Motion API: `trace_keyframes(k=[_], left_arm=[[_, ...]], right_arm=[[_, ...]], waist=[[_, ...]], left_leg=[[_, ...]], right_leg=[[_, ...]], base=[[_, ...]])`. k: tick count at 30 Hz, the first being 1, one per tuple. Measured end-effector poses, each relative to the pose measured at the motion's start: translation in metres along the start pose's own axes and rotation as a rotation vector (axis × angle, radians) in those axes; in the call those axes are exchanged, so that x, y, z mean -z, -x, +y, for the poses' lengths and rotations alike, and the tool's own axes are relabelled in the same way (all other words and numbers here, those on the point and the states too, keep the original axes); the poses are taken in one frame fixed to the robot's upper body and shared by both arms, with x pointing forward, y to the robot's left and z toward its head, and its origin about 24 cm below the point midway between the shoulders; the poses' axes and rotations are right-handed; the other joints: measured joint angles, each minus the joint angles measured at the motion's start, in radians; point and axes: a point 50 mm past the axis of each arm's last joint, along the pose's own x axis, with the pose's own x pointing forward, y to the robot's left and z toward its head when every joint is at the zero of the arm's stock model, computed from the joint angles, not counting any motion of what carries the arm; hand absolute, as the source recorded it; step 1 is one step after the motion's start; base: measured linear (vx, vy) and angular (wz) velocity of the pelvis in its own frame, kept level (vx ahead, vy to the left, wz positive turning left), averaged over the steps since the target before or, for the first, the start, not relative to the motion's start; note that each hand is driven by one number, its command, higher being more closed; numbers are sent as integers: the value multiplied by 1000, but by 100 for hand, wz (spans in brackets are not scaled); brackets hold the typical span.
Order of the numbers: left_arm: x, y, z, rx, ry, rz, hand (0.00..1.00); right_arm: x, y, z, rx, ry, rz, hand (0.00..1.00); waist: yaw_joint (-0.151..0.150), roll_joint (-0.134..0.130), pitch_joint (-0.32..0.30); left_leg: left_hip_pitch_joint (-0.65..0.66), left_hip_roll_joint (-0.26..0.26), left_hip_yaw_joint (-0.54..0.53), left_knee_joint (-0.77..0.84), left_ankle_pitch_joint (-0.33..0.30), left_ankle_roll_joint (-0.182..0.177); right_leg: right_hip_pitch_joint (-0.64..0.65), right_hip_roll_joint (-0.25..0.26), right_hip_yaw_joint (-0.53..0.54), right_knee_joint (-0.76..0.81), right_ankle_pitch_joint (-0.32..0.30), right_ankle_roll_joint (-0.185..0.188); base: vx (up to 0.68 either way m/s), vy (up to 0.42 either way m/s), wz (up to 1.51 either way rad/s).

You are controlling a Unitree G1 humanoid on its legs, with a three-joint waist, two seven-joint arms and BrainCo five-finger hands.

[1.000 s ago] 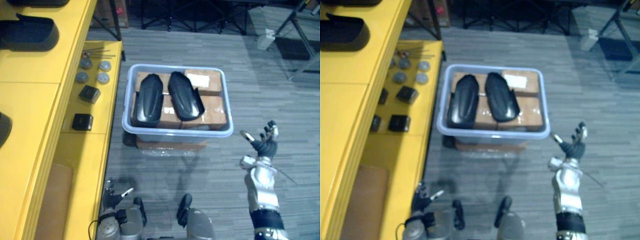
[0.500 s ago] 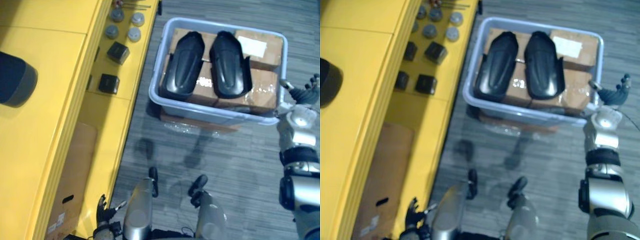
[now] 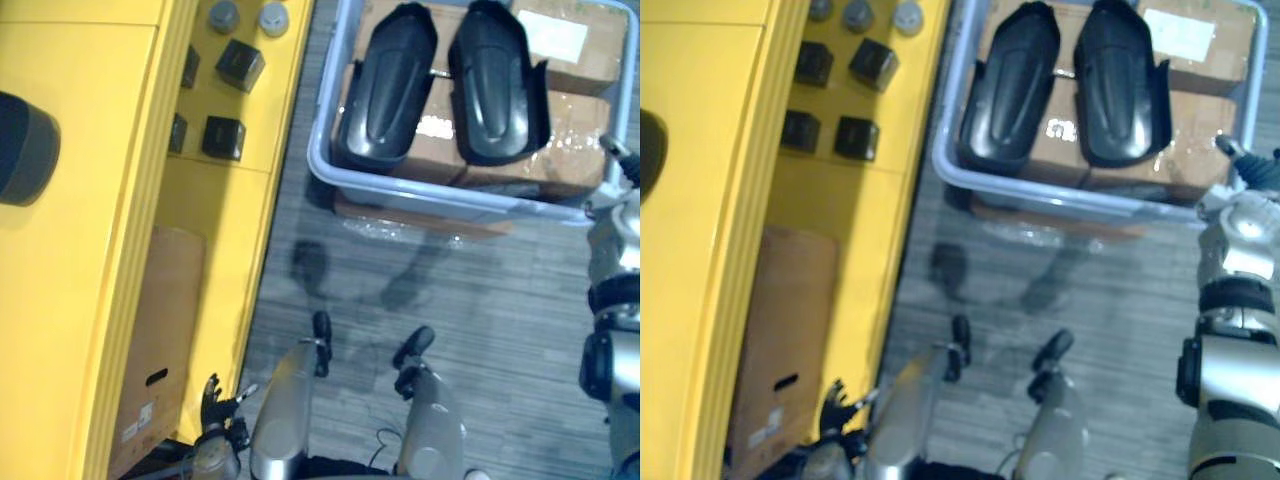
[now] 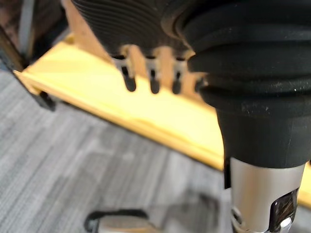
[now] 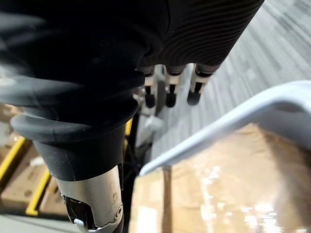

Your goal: Walk over and take plastic housings, then place them on the shelf

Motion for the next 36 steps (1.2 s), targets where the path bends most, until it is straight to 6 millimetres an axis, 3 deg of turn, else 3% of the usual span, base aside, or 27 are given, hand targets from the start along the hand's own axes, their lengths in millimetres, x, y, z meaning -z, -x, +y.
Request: trace_keyframes(k=[8, 16, 19, 22, 26, 30, 36], left_arm=[[3, 2, -8, 25, 9, 20, 0], [5, 2, -9, 36, 40, 43, 0], [7, 4, -17, 67, 38, 53, 0], [10, 6, -21, 75, 51, 66, 0], [11, 7, -24, 99, 72, 76, 0], [12, 8, -28, 130, 77, 77, 0], [13, 11, -35, 176, 59, 74, 0]], right_arm=[[-47, -10, 5, 23, 28, -136, 0], [-33, -11, 10, -21, 173, -51, 0], [-31, -14, -1, -14, 245, -29, 0], [-27, -14, 0, -37, 305, -16, 0], [-32, -15, 4, -43, 333, -10, 0], [-35, -19, -9, -18, 366, 20, 0], [-37, -24, -29, 41, 419, 74, 0]], waist=[[2, 39, 0], [18, 55, -10], [41, 93, -36], [55, 118, -53], [64, 132, -64], [86, 148, -74], [95, 179, -98]], left_leg=[[-20, -2, -1, -19, 22, -4], [-28, -17, -16, -48, 51, -6], [-54, -35, -38, -62, 71, -4], [-54, -47, -47, -74, 81, -3], [-56, -61, -61, -83, 89, -5], [-74, -69, -67, -82, 90, -6], [-89, -79, -88, -81, 90, -6]], right_leg=[[-42, -13, -1, 34, -11, -16], [-58, -31, -22, 58, -24, -27], [-83, -51, -39, 84, -34, -29], [-87, -67, -49, 104, -46, -26], [-97, -91, -58, 138, -68, -27], [-119, -106, -62, 165, -84, -28], [-120, -119, -83, 176, -96, -24]], base=[[-3, -1, 1], [-22, 4, 9], [-18, 12, 22], [1, 17, 18], [2, 11, 17], [14, -1, 9], [34, 8, 12]])
